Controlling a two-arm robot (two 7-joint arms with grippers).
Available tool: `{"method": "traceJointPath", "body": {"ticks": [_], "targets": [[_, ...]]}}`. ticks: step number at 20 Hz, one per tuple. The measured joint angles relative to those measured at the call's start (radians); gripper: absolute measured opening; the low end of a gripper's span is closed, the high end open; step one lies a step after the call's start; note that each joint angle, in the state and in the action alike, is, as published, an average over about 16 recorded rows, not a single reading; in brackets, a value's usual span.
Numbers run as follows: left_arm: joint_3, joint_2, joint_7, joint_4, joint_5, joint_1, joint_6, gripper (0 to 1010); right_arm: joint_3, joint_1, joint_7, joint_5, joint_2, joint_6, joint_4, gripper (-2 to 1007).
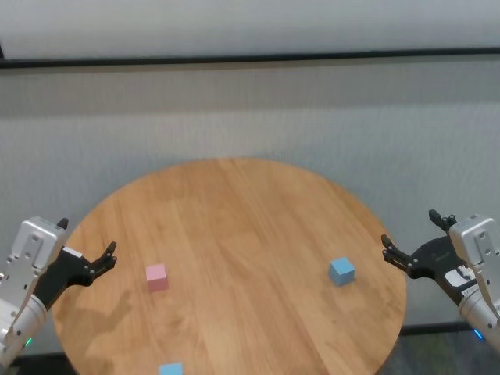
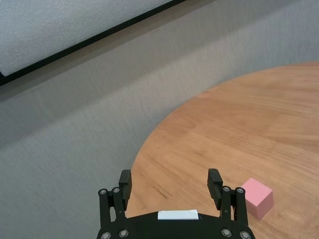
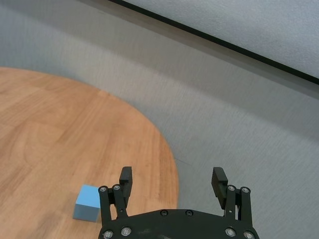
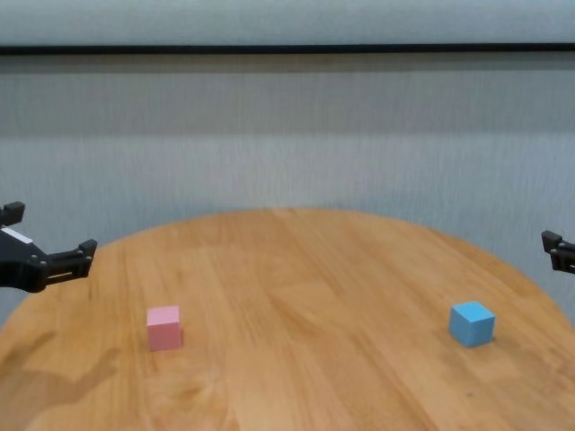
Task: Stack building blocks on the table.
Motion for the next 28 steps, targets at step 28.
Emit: {"method": "traceJointPath", "body": {"ticks": [28], "targets": [[-0.001,0.002,-0.013,0.000,-0.001,0.000,-0.003,1000,0.000,0.000,0.000,0.000,0.000,0.000,0.000,1005]]}}
